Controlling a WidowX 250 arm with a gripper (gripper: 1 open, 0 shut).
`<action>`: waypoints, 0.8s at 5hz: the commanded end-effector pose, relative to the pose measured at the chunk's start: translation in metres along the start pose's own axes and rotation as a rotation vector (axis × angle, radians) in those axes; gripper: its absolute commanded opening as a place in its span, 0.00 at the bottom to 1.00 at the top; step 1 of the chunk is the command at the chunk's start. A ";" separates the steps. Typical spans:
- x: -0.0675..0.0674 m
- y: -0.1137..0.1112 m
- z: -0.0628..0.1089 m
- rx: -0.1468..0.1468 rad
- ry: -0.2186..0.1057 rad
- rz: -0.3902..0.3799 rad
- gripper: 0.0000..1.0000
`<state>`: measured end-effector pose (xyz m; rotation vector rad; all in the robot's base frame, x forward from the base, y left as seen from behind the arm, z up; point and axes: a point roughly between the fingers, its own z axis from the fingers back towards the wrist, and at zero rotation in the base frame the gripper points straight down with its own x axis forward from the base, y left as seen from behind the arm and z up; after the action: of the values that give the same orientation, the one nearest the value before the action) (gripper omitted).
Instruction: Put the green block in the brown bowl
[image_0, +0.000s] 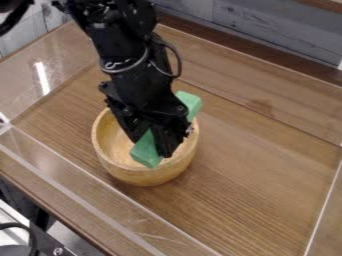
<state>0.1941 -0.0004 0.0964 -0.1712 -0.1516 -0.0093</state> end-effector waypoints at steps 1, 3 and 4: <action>0.009 0.002 0.006 0.003 -0.038 0.009 0.00; 0.010 0.003 0.007 -0.001 -0.039 0.018 0.00; 0.011 0.004 0.007 -0.002 -0.040 0.021 0.00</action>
<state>0.1945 0.0004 0.0943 -0.1811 -0.1439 0.0080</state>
